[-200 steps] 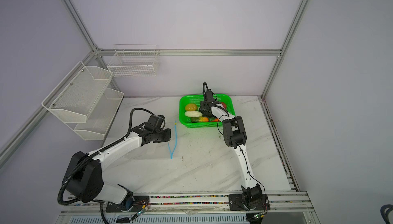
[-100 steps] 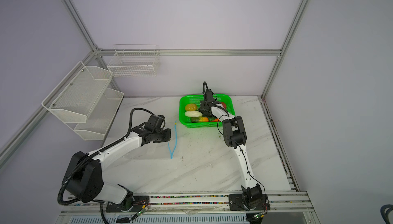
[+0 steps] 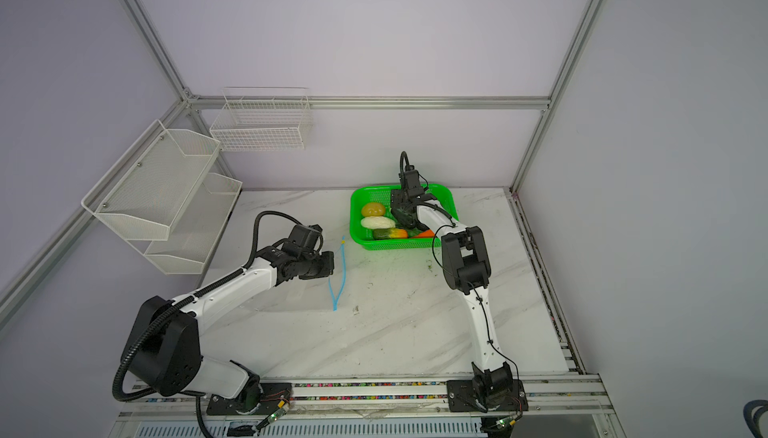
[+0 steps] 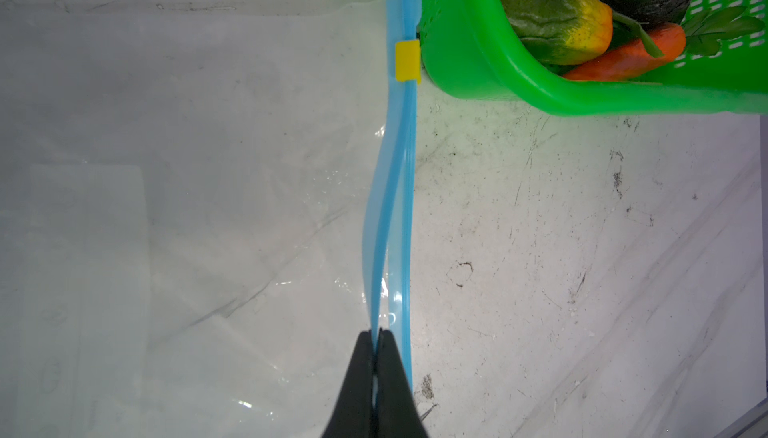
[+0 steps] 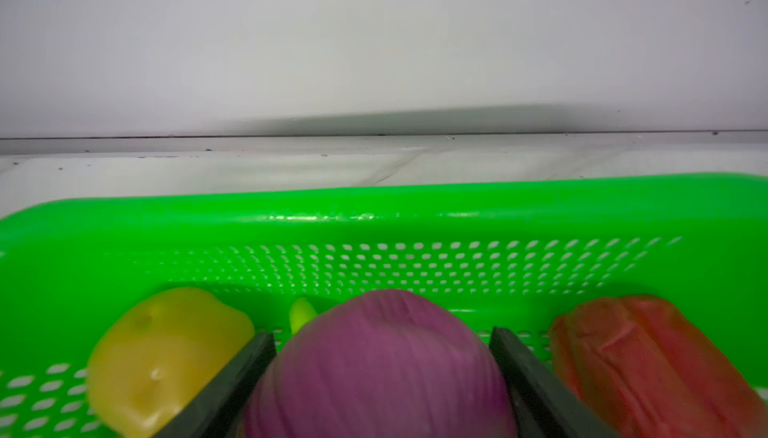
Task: Place the food in the zip-top bag and seal the zipper
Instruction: 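Lower the right gripper and grasp the purple onion in the basket, then lift the purple onion and carry it with the right gripper to the bag mouth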
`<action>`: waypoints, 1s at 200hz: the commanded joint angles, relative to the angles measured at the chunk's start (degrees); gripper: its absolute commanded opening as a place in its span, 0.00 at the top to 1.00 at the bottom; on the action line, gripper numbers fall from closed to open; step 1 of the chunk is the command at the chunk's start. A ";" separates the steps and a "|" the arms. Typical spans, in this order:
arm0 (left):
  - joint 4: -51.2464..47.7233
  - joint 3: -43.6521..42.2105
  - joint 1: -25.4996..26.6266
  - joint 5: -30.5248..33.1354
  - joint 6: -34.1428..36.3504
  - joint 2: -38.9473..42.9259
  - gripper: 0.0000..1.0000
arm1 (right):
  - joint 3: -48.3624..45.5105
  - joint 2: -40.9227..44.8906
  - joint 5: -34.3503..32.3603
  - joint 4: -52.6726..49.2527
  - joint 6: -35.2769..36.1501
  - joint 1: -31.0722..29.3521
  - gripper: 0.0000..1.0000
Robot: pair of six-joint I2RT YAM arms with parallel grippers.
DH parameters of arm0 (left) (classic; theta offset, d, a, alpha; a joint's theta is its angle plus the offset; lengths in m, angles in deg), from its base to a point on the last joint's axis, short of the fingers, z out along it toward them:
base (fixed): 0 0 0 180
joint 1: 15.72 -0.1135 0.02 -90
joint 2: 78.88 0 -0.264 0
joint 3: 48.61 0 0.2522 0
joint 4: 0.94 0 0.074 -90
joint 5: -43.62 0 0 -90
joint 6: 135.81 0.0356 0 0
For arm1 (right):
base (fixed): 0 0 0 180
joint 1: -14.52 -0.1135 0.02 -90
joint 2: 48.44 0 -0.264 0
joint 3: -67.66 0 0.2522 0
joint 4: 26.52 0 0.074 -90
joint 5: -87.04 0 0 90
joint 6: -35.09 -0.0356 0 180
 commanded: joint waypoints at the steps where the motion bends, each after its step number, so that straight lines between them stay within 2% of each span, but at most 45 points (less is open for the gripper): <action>1: 1.79 5.55 0.30 -1.16 -0.73 0.07 1.00 | -4.73 6.06 3.13 2.88 -0.94 0.24 0.36; 43: 1.79 5.62 0.30 -0.72 -0.89 0.55 1.00 | -20.23 17.73 11.32 9.40 -1.93 -0.21 0.37; 88: 2.04 6.49 0.29 -1.06 -1.77 0.07 1.00 | -36.08 30.82 22.00 13.47 -1.24 -4.40 0.39; 118: 2.23 6.92 0.30 -0.98 -2.05 0.51 1.00 | -48.03 37.92 32.07 23.87 -7.55 -7.64 0.43; 148: 2.14 7.46 0.30 -1.23 -2.31 0.70 1.00 | -54.92 40.48 36.11 29.82 -9.27 -11.92 0.44; 166: 2.10 7.63 0.30 -1.41 -2.76 0.84 1.00 | -59.33 40.97 39.10 36.33 -12.68 -13.55 0.46; 200: 2.23 7.15 0.25 -1.73 -3.60 1.71 1.00 | -63.18 39.98 39.92 45.20 -17.28 -16.91 0.49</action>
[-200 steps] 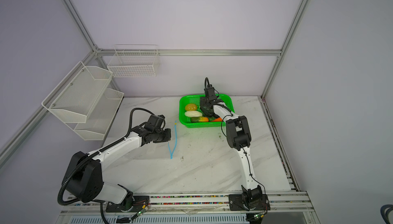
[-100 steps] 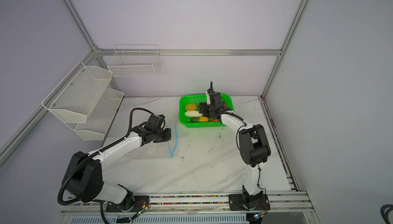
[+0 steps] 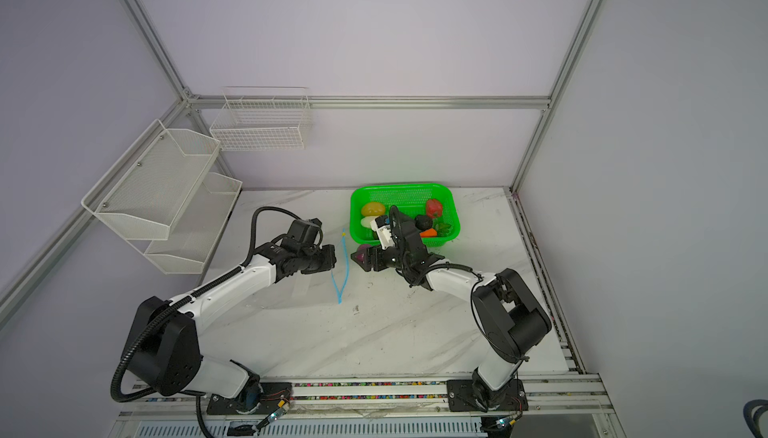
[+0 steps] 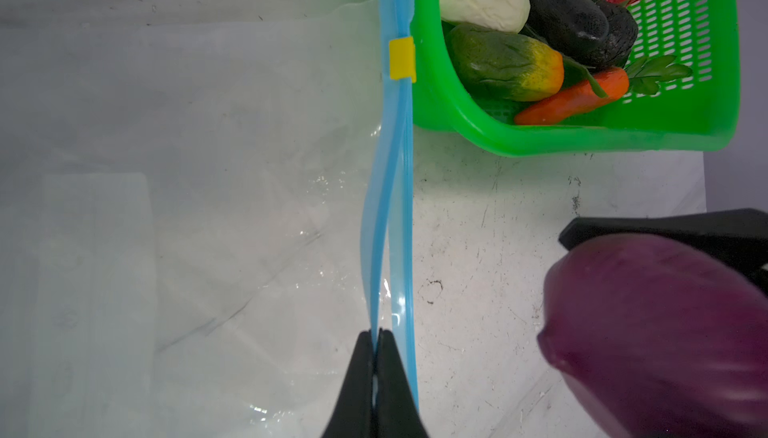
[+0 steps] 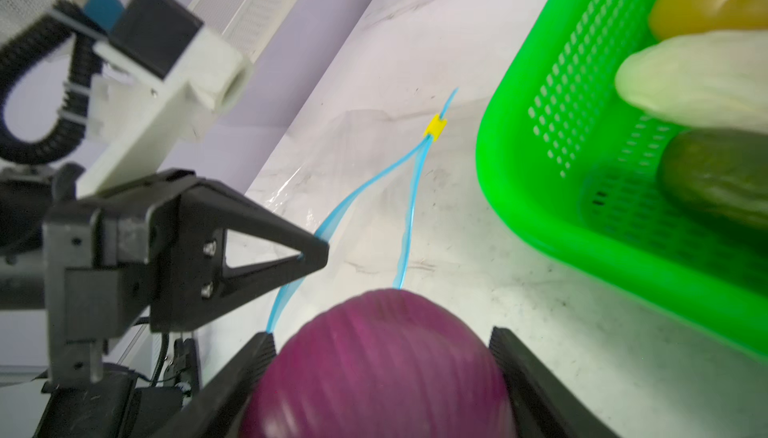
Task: Place the food in the zip-top bag and seal the zipper
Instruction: 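Lift the purple onion and carry it with the right gripper to the bag mouth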
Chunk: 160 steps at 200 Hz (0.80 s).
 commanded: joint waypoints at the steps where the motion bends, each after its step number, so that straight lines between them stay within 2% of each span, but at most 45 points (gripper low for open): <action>1: 1.38 4.75 0.28 -1.01 -1.19 1.68 1.00 | -1.44 0.23 2.93 12.02 -5.02 -2.01 0.49; 82: 1.96 3.85 0.29 -1.82 -2.40 2.89 1.00 | -1.32 -6.72 4.66 21.11 -9.17 -5.19 0.60; 160: 2.83 2.62 0.21 -4.15 -4.47 7.13 1.00 | -1.74 -9.77 5.10 22.55 -9.26 -5.19 0.65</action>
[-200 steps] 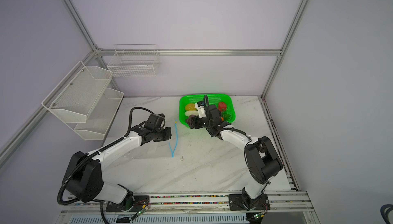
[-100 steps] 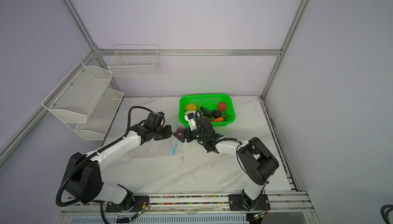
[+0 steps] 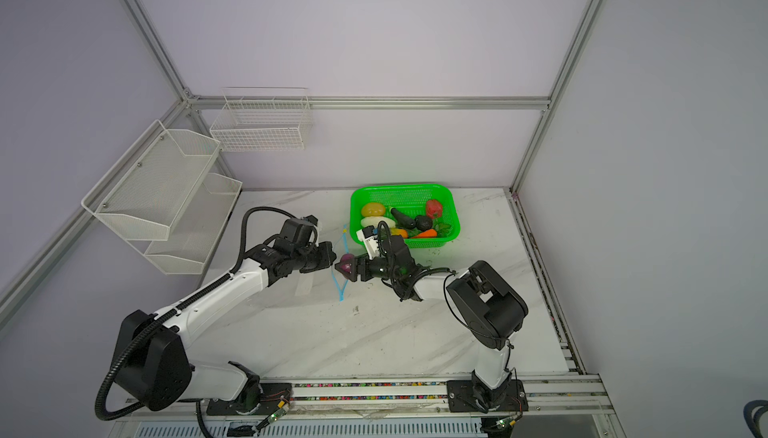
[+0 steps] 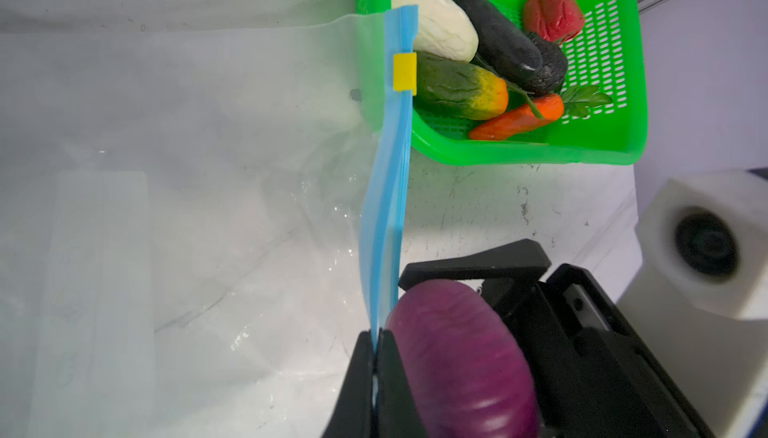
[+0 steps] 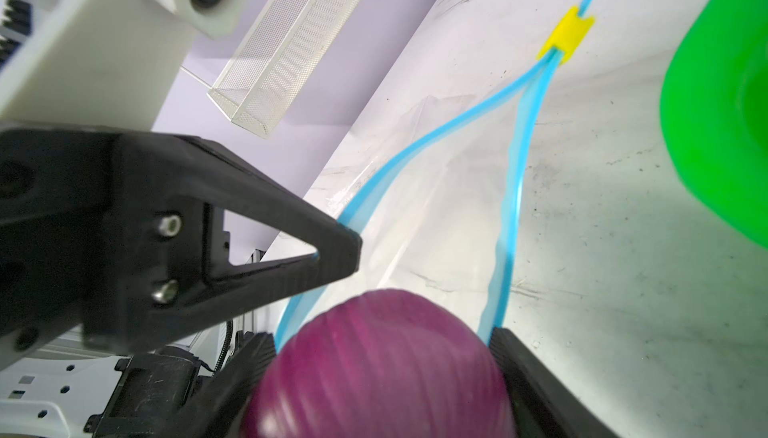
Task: Place the food in the zip-top bag and seal the zipper
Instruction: 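Lift the purple onion and carry it with the right gripper to the bag mouth, then push the purple onion into the open bag with the right gripper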
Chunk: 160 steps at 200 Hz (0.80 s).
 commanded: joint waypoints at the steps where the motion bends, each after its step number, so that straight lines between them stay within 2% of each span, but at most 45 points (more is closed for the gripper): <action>1: 2.48 2.62 0.21 -1.94 -1.50 2.18 1.00 | 0.03 -1.30 1.31 3.20 -0.65 -0.29 0.65; 71: 3.11 0.73 0.21 -2.75 -2.32 3.73 1.00 | 3.14 -3.66 2.12 -0.11 0.46 -0.29 0.68; 106: 3.79 -0.64 0.21 -2.63 -2.38 4.36 1.00 | 4.93 -3.89 3.63 -1.22 -1.96 -0.29 0.73; 127: 4.08 -1.20 0.21 -2.84 -2.63 4.37 1.00 | 7.67 -4.49 2.56 -6.53 -2.32 -0.29 0.77; 160: 4.72 -1.88 0.21 -2.93 -2.81 4.64 1.00 | 10.18 -5.19 2.53 -10.96 -3.68 -0.30 0.79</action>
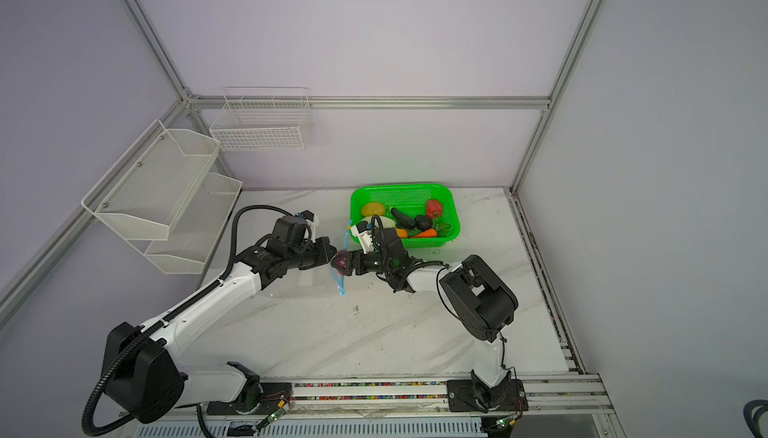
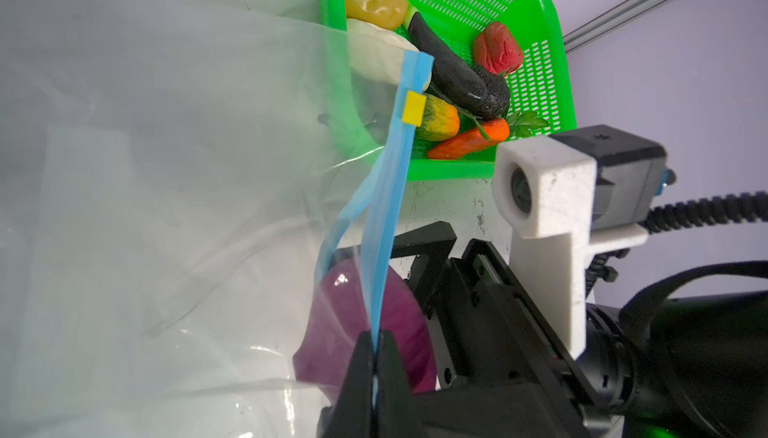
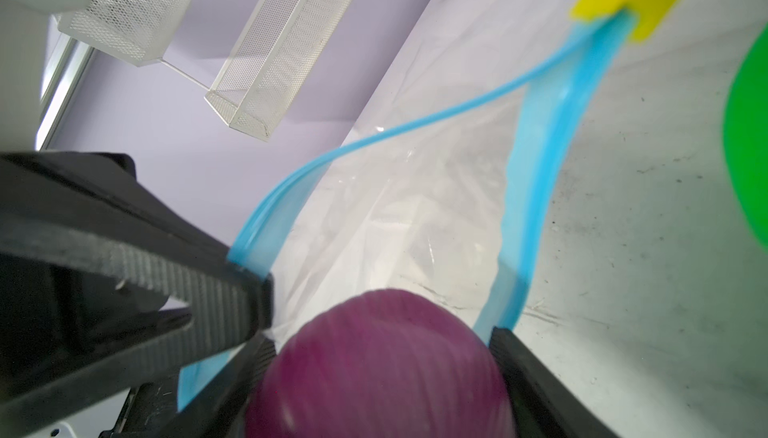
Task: Place the food in the zip-top bag and seal the zipper
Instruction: 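Push the purple onion into the open bag with the right gripper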
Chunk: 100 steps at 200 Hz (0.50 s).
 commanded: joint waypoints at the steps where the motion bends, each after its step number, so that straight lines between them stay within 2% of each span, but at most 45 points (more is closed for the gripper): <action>1: 2.87 -1.81 0.24 -1.44 -0.71 1.52 1.00 | 2.43 -0.94 0.22 -4.77 -1.80 -0.29 0.79; 100: 1.88 -2.37 -0.11 0.15 -0.36 2.44 1.00 | 2.55 -0.10 3.58 -3.55 -7.22 1.26 0.82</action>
